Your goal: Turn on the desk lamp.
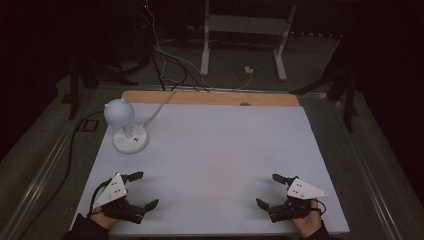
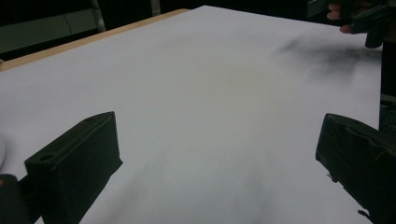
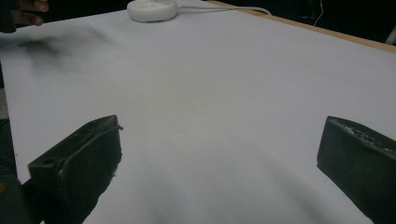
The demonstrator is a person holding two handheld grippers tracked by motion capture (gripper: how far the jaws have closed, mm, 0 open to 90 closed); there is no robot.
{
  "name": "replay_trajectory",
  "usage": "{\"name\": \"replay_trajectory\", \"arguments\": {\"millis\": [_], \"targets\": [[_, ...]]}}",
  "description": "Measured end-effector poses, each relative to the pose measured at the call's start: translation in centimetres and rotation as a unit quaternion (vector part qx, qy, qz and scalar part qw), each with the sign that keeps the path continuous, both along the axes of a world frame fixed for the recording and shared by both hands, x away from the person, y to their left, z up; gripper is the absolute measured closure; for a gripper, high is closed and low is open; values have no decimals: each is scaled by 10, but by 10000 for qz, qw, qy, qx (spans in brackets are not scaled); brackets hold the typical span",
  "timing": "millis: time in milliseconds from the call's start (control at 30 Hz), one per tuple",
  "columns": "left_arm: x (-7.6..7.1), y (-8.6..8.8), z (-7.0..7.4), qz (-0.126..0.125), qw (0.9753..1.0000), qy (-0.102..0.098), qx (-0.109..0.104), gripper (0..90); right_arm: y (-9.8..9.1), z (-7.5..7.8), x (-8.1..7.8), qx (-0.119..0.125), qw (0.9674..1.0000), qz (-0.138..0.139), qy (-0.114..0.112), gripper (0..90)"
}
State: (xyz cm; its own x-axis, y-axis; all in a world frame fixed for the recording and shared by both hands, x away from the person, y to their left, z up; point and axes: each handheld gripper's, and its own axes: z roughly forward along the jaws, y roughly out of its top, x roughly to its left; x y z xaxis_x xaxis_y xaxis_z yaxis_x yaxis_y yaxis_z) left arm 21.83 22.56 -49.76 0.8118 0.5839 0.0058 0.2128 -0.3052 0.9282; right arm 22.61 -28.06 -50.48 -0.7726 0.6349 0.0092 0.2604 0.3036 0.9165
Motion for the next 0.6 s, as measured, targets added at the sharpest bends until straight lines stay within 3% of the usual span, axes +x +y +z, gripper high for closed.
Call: {"name": "replay_trajectory", "arguments": {"millis": [333, 533, 600], "targets": [[-2, -9, 5, -318, 9992, 196, 116, 4, 0, 3, -2, 42, 9999, -78, -107, 0], [-5, -14, 12, -455, 9988, 182, 63, 4, 0, 5, -2, 72, 9998, -81, -150, 0], [-6, -16, 14, -472, 9987, 117, 170, 4, 0, 5, -3, 94, 9998, -89, -154, 0]]}}
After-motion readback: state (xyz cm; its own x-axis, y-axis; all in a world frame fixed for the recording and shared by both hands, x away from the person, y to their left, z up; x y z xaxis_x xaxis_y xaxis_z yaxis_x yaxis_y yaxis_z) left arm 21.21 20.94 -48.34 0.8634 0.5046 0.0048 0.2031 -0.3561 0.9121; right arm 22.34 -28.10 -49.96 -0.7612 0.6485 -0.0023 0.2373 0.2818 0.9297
